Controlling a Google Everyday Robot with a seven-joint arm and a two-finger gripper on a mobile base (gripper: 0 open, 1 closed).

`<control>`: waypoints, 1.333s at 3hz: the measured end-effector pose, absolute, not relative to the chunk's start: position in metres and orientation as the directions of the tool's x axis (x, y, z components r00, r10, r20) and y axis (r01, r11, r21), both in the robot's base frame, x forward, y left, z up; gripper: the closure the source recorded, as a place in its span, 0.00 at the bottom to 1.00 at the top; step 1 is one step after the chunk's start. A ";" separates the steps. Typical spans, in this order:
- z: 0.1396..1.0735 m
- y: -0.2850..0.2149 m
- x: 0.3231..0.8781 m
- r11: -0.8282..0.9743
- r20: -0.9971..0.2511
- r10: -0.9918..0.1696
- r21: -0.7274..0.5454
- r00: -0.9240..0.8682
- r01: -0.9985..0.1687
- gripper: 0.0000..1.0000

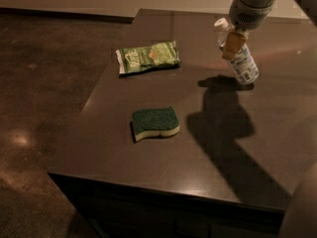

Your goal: Knock blue plastic bottle over

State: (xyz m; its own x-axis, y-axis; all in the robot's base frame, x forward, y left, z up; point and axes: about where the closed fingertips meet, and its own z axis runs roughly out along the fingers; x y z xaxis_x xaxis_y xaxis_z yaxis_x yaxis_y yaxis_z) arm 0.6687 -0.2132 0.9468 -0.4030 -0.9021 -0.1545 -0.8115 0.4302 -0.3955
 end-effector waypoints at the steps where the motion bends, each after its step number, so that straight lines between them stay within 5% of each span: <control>1: 0.937 -0.205 0.668 0.391 -0.098 -0.918 -0.385 -0.385 -0.836 0.62; 3: 0.919 -0.189 0.660 0.337 -0.057 -0.939 -0.336 -0.339 -0.879 0.15; 4: 0.902 -0.183 0.649 0.319 -0.061 -0.947 -0.274 -0.314 -0.907 0.00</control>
Offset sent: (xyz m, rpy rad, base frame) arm -0.0104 0.0289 -0.0261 -0.0866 0.1032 0.0923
